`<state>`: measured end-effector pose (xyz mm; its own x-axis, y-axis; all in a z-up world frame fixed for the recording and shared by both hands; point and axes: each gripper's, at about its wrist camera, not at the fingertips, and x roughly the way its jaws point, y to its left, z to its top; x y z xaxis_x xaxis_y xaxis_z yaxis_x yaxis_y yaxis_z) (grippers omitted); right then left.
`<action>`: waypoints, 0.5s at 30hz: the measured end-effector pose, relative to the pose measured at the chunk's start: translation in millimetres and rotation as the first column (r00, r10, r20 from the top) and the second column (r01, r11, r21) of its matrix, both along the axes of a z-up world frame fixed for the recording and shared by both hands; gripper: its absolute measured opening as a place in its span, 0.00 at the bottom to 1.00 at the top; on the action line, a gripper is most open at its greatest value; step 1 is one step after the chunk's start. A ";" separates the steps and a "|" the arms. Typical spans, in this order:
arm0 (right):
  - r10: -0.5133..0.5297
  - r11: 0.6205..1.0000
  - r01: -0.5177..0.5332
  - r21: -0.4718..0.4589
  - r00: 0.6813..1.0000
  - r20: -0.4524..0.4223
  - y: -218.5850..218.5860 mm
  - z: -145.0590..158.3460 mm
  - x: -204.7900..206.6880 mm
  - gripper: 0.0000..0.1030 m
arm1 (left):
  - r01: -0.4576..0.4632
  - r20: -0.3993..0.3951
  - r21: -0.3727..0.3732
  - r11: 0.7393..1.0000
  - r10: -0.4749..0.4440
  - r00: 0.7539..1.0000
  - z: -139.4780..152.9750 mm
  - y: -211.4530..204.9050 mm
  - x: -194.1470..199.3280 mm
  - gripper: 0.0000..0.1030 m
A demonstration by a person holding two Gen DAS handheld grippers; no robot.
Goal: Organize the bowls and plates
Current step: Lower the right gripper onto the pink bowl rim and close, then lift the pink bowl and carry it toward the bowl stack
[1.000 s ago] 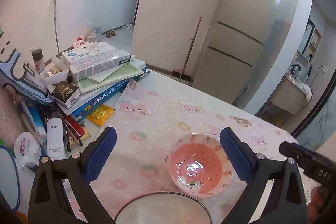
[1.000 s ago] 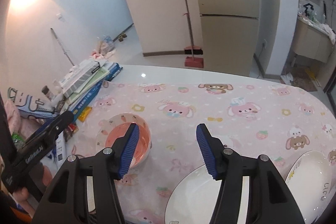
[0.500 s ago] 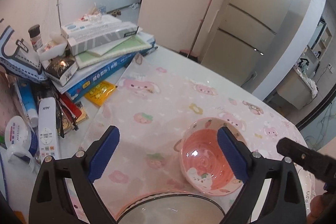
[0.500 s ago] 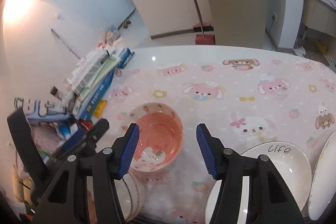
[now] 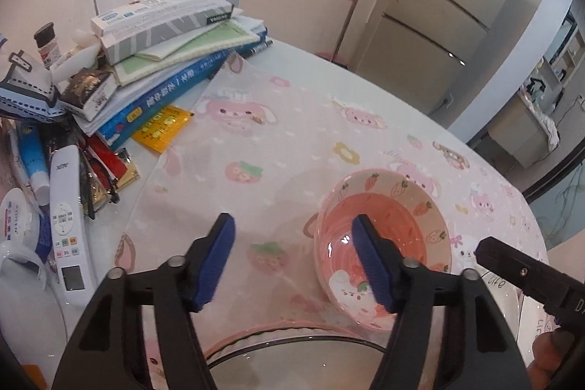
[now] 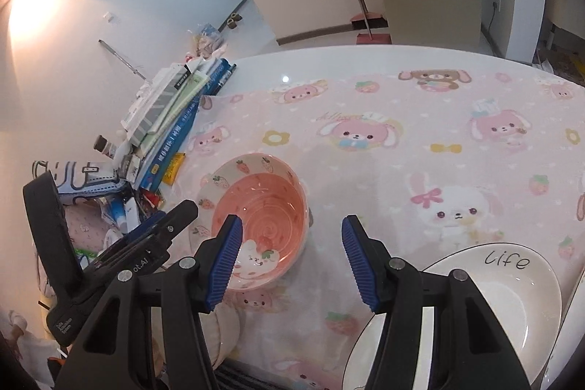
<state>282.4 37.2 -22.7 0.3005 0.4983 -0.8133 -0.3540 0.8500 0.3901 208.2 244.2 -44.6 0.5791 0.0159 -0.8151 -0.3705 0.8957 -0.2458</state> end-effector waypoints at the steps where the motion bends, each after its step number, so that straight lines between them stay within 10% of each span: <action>1: 0.008 1.000 -0.008 -0.003 1.000 -0.002 1.5 -2.7 1.1 0.54 | 0.010 -0.016 -0.007 1.000 -0.010 1.000 -3.1 -1.0 2.5 0.52; 15: -0.008 0.997 0.005 -0.072 0.999 -0.046 30.3 -45.6 -2.4 0.20 | 0.035 -0.132 0.059 0.998 -0.027 0.991 -17.5 -20.4 16.5 0.39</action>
<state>280.0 67.5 -68.3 0.2645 0.4360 -0.8602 -0.3312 0.8788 0.3435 224.7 223.8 -62.2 0.4686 0.0512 -0.8819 -0.3674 0.9192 -0.1419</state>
